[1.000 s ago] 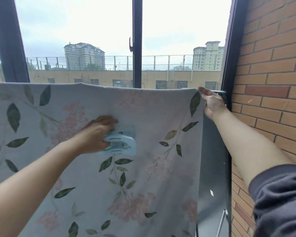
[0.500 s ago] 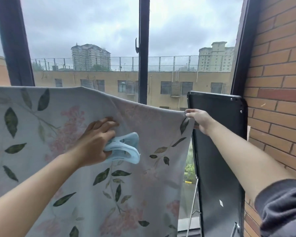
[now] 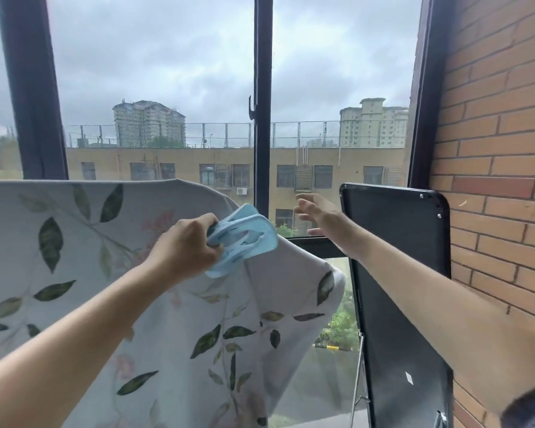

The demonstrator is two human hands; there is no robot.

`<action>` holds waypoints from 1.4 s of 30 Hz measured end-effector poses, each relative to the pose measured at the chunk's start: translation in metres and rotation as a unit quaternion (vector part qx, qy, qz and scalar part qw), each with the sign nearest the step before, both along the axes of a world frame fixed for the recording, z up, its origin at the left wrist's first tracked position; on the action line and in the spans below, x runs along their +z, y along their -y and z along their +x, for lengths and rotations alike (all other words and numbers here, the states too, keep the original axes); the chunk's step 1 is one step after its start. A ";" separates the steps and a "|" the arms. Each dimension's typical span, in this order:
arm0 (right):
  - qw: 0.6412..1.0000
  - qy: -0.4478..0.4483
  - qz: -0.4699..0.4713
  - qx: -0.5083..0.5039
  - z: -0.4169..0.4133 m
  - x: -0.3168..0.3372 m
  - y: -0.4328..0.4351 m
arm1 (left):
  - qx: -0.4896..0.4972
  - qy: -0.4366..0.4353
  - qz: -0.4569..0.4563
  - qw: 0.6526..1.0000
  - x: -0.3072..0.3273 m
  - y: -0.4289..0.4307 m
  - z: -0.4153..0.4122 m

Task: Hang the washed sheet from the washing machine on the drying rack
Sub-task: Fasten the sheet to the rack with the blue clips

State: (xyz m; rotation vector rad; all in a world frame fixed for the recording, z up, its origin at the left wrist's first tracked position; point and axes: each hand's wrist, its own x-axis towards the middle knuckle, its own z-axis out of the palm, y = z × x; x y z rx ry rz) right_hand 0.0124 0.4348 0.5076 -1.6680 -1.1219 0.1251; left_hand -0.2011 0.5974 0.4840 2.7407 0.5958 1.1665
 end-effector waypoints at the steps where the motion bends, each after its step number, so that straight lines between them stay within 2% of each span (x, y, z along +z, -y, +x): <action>1: 0.999 -0.006 0.018 0.038 -0.017 0.003 -0.005 | -0.002 -0.003 -0.004 1.000 0.003 -0.001 -0.001; 3: 0.996 -0.009 0.038 0.079 -0.052 0.010 -0.019 | 0.002 -0.008 -0.002 1.000 0.011 -0.005 -0.008; 6: 0.995 -0.015 0.053 0.086 -0.092 0.018 -0.045 | -0.005 -0.005 0.002 1.000 0.023 -0.014 -0.023; 11: 0.992 0.017 0.125 -0.021 -0.139 0.032 -0.086 | -0.020 0.000 0.003 1.000 0.041 -0.035 -0.054; 14: 0.985 0.041 0.148 -0.079 -0.154 0.044 -0.101 | -0.098 -0.021 0.049 0.994 0.050 -0.060 -0.078; 16: 0.980 0.064 0.162 -0.096 -0.163 0.058 -0.107 | -0.158 -0.002 0.078 0.984 0.056 -0.086 -0.096; 17: 0.977 0.084 0.166 -0.106 -0.167 0.066 -0.110 | -0.147 0.026 0.098 0.984 0.058 -0.103 -0.104; 19: 0.968 0.130 0.174 -0.129 -0.177 0.084 -0.117 | -0.043 0.082 0.145 0.985 0.061 -0.143 -0.117; 21: 0.954 0.178 0.189 -0.146 -0.186 0.099 -0.126 | 0.066 0.093 0.158 0.981 0.056 -0.179 -0.127; 23: 0.942 0.230 0.195 -0.148 -0.195 0.112 -0.140 | 0.108 0.085 0.163 0.977 0.049 -0.203 -0.133; 26: 0.925 0.300 0.175 -0.154 -0.203 0.128 -0.160 | 0.136 0.103 0.184 0.968 0.039 -0.214 -0.130; 33: 0.867 0.444 0.142 -0.177 -0.204 0.153 -0.197 | 0.170 0.130 0.170 0.962 0.034 -0.209 -0.114; 42: 0.833 0.499 0.113 -0.212 -0.197 0.161 -0.214 | 0.180 0.135 0.190 0.956 0.034 -0.213 -0.113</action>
